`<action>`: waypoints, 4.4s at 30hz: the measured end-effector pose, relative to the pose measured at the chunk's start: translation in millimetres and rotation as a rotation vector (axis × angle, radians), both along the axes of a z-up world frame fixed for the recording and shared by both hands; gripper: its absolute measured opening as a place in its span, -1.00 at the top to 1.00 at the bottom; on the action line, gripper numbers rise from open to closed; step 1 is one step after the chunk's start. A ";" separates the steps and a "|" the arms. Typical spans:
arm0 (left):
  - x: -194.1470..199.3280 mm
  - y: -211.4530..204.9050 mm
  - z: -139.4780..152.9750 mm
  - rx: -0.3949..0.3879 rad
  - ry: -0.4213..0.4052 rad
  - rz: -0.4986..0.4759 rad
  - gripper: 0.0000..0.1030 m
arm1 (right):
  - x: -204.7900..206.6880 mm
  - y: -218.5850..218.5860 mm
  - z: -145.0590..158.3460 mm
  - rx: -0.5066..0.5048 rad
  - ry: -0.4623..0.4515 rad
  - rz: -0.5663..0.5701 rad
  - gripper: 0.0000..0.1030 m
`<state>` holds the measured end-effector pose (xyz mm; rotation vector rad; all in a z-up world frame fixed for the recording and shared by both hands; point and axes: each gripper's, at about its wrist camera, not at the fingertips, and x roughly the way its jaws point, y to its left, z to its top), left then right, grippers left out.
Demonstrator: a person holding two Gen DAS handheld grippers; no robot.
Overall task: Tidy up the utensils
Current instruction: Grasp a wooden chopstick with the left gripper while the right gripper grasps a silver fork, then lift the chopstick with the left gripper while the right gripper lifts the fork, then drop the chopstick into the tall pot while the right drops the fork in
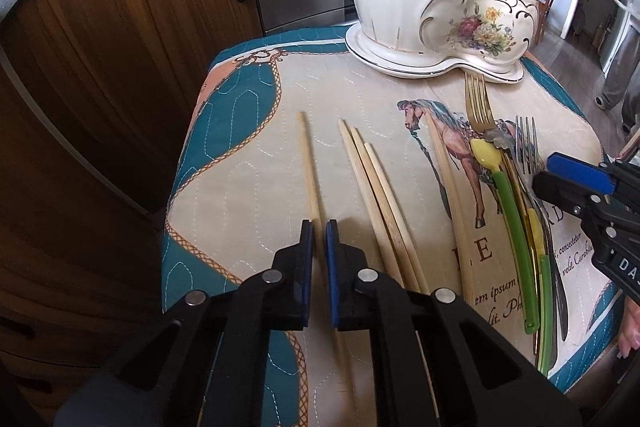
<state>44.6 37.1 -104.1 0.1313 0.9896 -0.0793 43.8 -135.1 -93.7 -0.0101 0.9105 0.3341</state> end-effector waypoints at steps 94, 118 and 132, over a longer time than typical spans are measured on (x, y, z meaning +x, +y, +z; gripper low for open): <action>-22.0 4.8 69.2 -0.190 -0.271 -0.096 0.91 | -20.6 -61.7 98.2 0.103 -0.345 -0.064 0.95; 113.2 -34.6 188.6 -0.466 -0.640 -0.122 0.91 | 45.3 -90.0 205.1 0.032 -0.703 -0.319 0.95; 104.1 -43.6 135.1 -0.307 -0.682 -0.140 0.91 | 81.3 -64.0 150.3 -0.080 -0.631 -0.252 0.95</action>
